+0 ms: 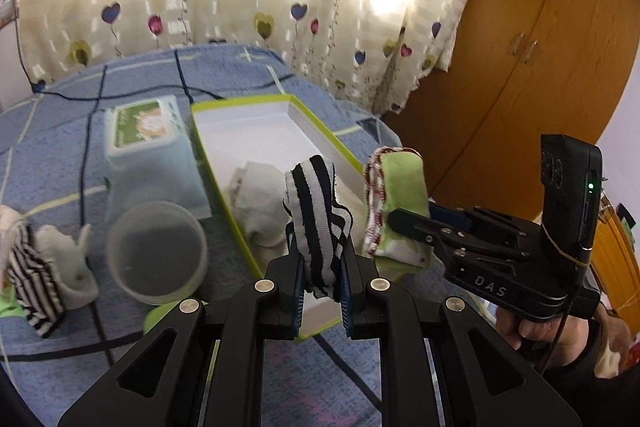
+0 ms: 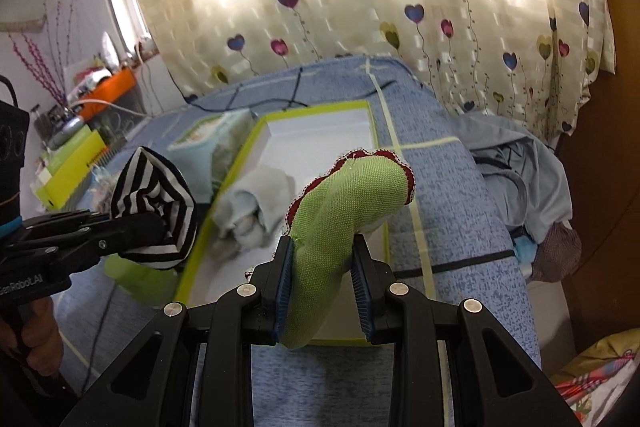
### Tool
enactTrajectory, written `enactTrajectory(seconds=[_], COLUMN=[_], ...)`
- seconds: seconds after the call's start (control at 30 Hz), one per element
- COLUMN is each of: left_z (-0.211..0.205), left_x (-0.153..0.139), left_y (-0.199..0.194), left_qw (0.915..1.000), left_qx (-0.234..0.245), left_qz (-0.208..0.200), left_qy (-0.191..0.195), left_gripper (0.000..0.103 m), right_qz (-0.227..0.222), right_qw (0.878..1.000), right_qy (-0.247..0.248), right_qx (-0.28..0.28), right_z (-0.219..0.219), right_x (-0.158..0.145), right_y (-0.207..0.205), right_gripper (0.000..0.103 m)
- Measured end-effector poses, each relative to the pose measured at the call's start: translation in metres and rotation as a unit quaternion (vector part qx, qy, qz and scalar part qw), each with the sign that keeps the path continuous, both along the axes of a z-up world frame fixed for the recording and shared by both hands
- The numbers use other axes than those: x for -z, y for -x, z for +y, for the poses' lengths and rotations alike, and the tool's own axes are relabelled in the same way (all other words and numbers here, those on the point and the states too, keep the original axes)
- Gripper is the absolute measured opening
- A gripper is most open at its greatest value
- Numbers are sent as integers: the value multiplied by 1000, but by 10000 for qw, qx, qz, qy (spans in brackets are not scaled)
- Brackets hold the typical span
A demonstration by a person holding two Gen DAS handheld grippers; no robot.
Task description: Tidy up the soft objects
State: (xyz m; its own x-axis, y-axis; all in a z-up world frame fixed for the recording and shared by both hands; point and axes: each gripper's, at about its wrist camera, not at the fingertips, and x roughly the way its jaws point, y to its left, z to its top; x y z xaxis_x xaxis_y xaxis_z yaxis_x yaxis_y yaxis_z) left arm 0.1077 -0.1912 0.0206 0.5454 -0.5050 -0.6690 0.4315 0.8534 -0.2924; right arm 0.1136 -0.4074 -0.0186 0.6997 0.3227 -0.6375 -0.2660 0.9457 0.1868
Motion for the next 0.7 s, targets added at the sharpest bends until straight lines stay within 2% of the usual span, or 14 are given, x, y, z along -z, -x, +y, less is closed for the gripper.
enactTrajectory(seconds=[0.1,0.3,0.7], left_z=[-6,-15,-20], left_x=[9,25,37], left_y=[-4,-19,-45], left_qw=[9999,9989,9979], left_qx=[52,44,-185], left_qz=[128,462,586], left_qy=[22,-30,-217], left_gripper=[15,15,15], right_qz=[109,56,-60], right_qw=[9999,9997,9987], right_qy=[64,216,311], right_qx=[-12,-119,-388], right_z=[1,8,17], right_x=[8,11,6], right_y=[-8,-25,-65], right_gripper=[26,26,28])
